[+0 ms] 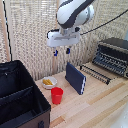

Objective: Gently stretch your hand towards the oven tray's handle, obtaining a firm grip, and draw it cautiously out of the oven. Transition your grip to the hot dog bowl, gingerly seizing the edge, and elevate it from the surface. Hover the bowl over the tray, delicately lower it, and temper your grip, establishing the bowl's equilibrium.

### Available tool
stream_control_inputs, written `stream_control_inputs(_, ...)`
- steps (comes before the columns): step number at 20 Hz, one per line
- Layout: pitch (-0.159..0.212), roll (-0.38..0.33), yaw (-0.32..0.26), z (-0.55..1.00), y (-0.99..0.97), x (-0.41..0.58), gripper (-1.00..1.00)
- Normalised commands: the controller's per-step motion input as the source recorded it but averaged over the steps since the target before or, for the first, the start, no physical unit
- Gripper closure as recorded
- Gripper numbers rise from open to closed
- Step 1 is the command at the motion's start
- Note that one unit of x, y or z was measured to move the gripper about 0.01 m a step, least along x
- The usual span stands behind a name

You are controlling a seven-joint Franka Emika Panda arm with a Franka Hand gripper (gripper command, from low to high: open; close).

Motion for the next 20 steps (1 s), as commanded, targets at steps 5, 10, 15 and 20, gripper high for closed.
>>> stream_control_inputs(5,-0.006,-0.321,0.151,0.06,-0.14,-0.038,-1.0)
stream_control_inputs(10,-0.007,-0.33,0.155,0.0,-0.16,-0.032,-1.0)
stream_control_inputs(15,-0.011,-0.33,0.155,0.0,-0.17,-0.034,-1.0)
stream_control_inputs(20,-0.052,-0.294,0.148,0.0,-0.26,-0.038,-1.0)
